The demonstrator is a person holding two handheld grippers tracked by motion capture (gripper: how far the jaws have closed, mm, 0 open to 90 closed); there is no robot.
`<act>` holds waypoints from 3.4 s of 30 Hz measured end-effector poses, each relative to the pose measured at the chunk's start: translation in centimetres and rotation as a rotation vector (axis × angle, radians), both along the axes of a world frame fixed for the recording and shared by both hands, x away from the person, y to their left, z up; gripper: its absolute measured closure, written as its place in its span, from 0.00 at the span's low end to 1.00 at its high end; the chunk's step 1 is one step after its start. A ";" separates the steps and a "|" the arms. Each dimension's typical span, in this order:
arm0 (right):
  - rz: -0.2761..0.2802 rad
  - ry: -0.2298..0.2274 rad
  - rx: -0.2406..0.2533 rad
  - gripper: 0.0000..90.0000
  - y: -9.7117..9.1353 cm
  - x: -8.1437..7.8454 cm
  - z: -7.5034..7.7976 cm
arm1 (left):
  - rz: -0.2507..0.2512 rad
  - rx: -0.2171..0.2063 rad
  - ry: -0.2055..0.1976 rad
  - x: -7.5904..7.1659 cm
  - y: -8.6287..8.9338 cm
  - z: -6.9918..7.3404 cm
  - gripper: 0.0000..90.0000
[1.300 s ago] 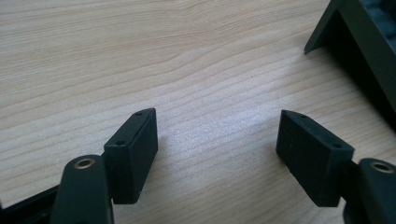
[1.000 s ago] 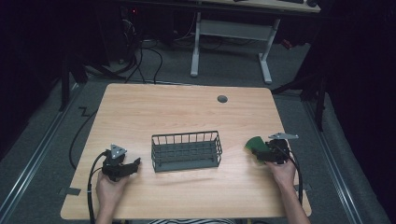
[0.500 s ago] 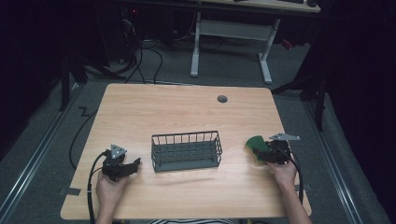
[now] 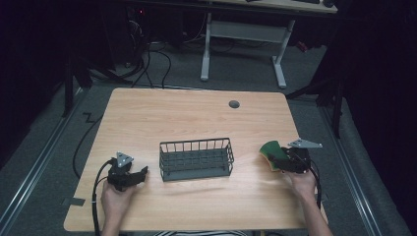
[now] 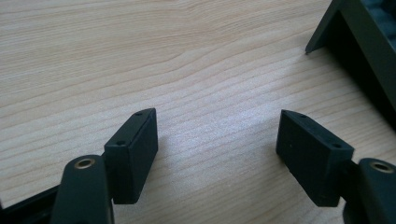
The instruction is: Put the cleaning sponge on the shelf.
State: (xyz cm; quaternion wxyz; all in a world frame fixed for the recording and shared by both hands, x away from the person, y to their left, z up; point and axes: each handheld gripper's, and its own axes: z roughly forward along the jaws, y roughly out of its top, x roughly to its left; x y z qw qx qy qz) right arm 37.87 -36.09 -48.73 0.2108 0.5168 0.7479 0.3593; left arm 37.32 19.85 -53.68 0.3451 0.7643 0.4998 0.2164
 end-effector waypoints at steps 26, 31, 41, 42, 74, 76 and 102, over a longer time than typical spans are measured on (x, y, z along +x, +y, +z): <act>0.143 -0.112 0.059 0.35 4.2 -0.2 6.2 | 0.001 0.000 0.000 0.0 0.0 0.0 0.33; 0.196 -0.137 0.064 0.35 5.9 0.1 7.5 | -0.001 0.002 -0.001 0.0 0.0 0.0 0.33; 0.314 -0.173 0.021 0.35 11.1 1.2 9.4 | -0.007 0.002 0.000 0.0 -0.1 0.0 0.33; 0.322 -0.173 0.020 0.35 11.6 1.3 9.5 | -0.007 0.002 0.000 0.0 -0.1 0.0 0.32; 0.442 -0.114 -0.065 0.34 19.4 3.3 6.7 | -0.017 0.002 0.001 0.0 -0.1 0.0 0.32; 0.448 -0.116 -0.076 0.34 19.6 3.2 6.5 | -0.017 0.002 0.001 0.0 -0.1 0.0 0.32; 0.483 -0.116 -0.205 0.34 20.3 2.0 4.8 | -0.014 0.004 -0.001 -0.1 -0.2 0.0 0.32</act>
